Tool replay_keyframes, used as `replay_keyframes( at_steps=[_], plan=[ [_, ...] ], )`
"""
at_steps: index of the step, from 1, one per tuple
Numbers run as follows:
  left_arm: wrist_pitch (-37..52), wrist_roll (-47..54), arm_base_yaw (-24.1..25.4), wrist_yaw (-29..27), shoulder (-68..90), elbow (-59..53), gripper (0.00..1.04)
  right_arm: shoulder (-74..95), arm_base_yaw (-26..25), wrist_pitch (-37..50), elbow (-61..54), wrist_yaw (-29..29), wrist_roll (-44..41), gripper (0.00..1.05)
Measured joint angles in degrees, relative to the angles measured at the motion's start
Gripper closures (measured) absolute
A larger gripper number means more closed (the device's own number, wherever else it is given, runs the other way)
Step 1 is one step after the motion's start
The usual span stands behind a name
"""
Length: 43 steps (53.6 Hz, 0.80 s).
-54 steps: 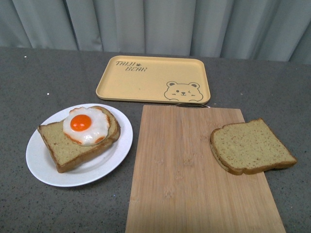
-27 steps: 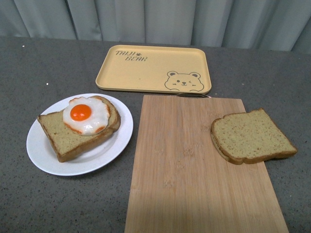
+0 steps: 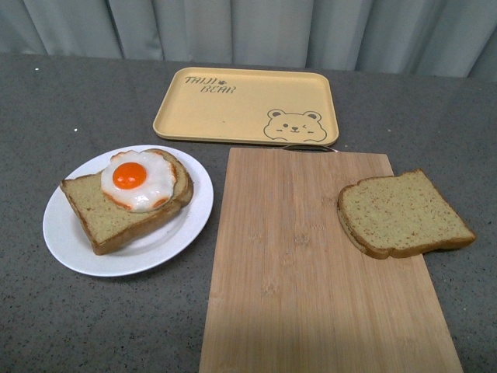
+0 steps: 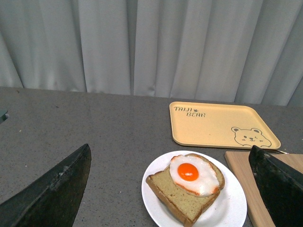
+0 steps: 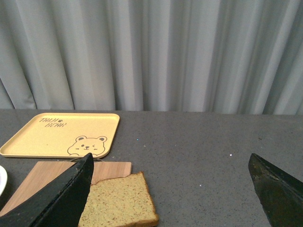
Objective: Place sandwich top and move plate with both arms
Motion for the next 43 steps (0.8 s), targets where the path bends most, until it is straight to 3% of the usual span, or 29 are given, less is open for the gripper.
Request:
replay_keyframes(
  at_steps=[14,18,21,31,43],
  plan=[
    [0.0,0.0,0.0,0.0,0.0,0.0,0.07,0.1,0.2,-0.1,0.0,0.9,-0.4,0.09],
    [0.0,0.0,0.0,0.0,0.0,0.0,0.07,4.4,4.4,0.9,0.4,15.7,-5.6,0.09],
    [0.0,0.0,0.0,-0.1,0.0,0.0,0.07,9.2,4.3,4.1,0.5,18.7,-7.5,0.09],
    [0.0,0.0,0.0,0.0,0.0,0.0,0.07,30.8,-2.4,20.2,2.8,9.3,-6.6,0.09],
    [0.0,0.0,0.0,0.0,0.0,0.0,0.07,68.4,-9.0,38.5,11.8,-6.5,1.4,0.09]
  ],
)
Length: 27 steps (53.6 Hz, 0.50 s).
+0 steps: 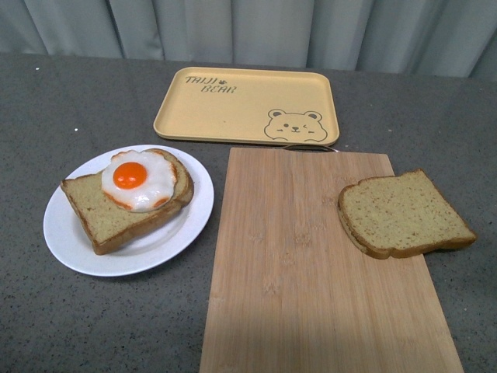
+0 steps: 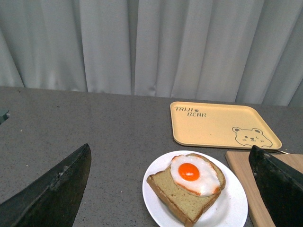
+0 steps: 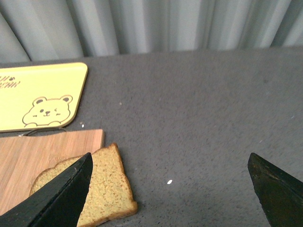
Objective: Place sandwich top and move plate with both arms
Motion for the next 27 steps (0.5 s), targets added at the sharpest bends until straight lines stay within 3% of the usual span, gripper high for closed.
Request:
replay_keyframes(
  at_steps=[13,27],
  plan=[
    [0.0,0.0,0.0,0.0,0.0,0.0,0.07,24.9,-3.0,-2.6,10.5,-10.9,3.3,0.09],
    [0.0,0.0,0.0,0.0,0.0,0.0,0.07,40.5,-4.6,-11.3,21.9,-17.3,4.3,0.09]
  ],
)
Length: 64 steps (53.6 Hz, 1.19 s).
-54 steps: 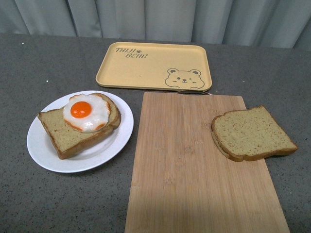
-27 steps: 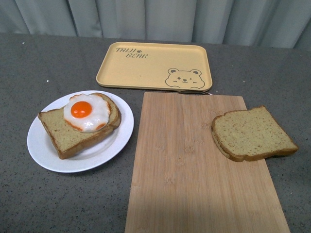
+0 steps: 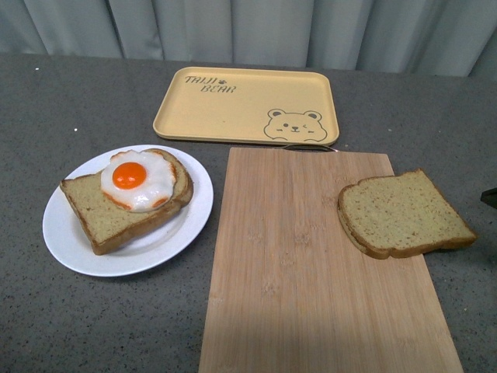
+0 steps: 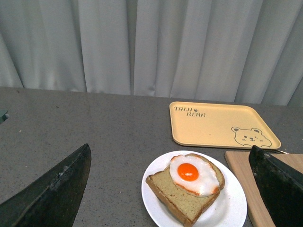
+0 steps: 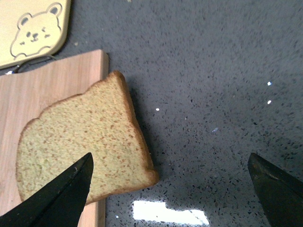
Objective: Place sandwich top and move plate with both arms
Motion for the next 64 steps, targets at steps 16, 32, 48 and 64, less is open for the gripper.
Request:
replay_keyframes(
  at_steps=[16,32,48,64],
  plan=[
    [0.0,0.0,0.0,0.0,0.0,0.0,0.07,8.7,2.6,-3.3,6.7,-5.9,1.3,0.09],
    [0.0,0.0,0.0,0.0,0.0,0.0,0.07,12.2,5.7,-4.2,8.9,-8.5,6.3,0.16],
    [0.0,0.0,0.0,0.0,0.0,0.0,0.07,13.1,5.8,-7.1,10.0,-8.2,7.5,0.7],
    [0.0,0.0,0.0,0.0,0.0,0.0,0.07,5.5,4.7,-10.9,8.8,-14.0,8.0,1.01]
  ],
)
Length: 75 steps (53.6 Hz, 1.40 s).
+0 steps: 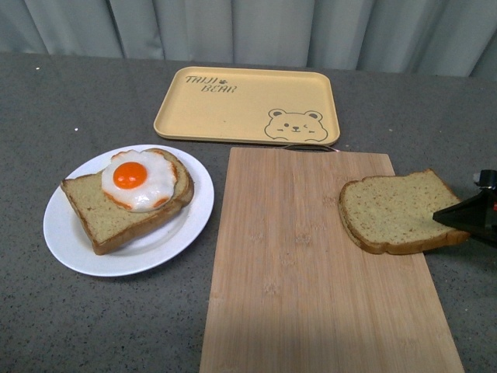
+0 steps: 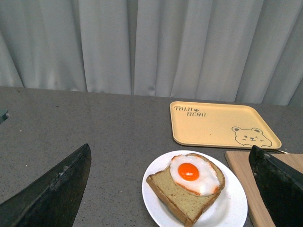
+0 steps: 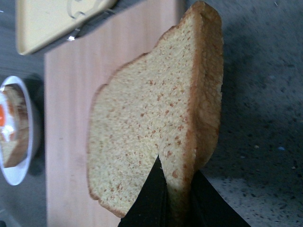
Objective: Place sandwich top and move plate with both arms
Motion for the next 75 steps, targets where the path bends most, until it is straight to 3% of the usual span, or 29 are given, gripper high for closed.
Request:
replay_keyframes(
  at_steps=[11,25,39,51,75],
  plan=[
    [0.0,0.0,0.0,0.0,0.0,0.0,0.07,-8.8,5.5,4.0,-0.3,-9.2,3.9,1.01],
    [0.0,0.0,0.0,0.0,0.0,0.0,0.07,-3.1,17.9,10.5,5.2,-14.1,9.5,1.01],
    [0.0,0.0,0.0,0.0,0.0,0.0,0.07,11.1,28.7,6.7,21.2,-16.1,10.1,1.01],
    [0.0,0.0,0.0,0.0,0.0,0.0,0.07,19.1,32.8,3.1,32.2,-17.0,10.3,1.01],
    [0.0,0.0,0.0,0.0,0.0,0.0,0.07,26.8,35.2,0.1,42.9,-16.4,11.8,1.01]
  ],
)
